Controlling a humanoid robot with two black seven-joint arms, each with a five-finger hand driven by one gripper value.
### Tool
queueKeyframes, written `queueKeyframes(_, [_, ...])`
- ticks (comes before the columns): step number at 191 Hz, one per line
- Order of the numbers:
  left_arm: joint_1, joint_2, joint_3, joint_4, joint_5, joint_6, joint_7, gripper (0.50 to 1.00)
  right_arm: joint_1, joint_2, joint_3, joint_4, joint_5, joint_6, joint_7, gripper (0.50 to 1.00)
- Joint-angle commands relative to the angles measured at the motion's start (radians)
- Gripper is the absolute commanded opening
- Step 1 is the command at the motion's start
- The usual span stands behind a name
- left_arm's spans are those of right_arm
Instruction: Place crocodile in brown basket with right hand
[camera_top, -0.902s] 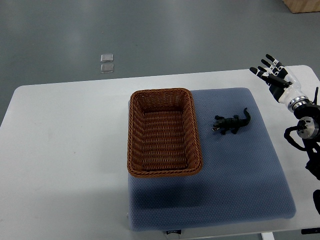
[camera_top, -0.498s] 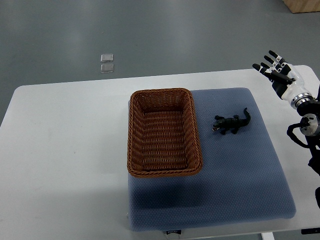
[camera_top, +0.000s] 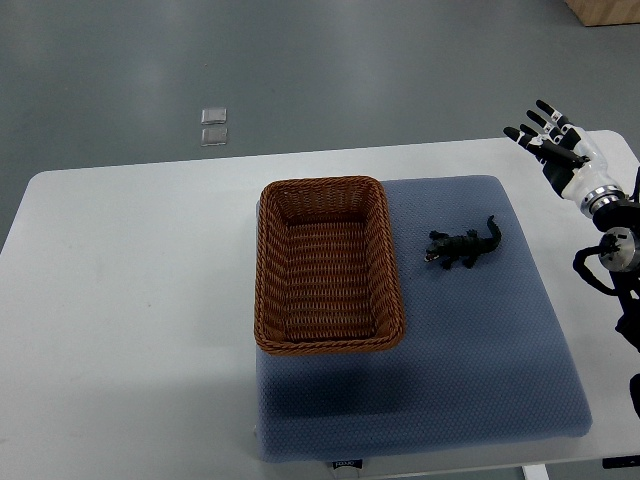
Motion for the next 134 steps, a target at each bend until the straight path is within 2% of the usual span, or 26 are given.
queueKeyframes(1, [0.000,0.000,-0.001,-0.001,0.000,0.000,0.001,1.000,0.000,-0.001,0.001,0.001,0.000,0.000,0.000,0.944])
queueKeyframes(55, [0.000,0.000,-0.001,0.001,0.000,0.000,0.000,1.000,0.002,-0.003,0.001,0.001,0.000,-0.004,0.002,0.944])
queueKeyframes(88, [0.000,0.000,-0.001,0.001,0.000,0.000,0.000,1.000,0.003,-0.003,0.001,0.001,0.000,-0.009,0.058,0.944])
queueKeyframes(134, [0.000,0.000,-0.001,0.001,0.000,0.000,0.000,1.000,0.005,-0.004,-0.001,0.001,0.000,-0.003,0.063,0.944])
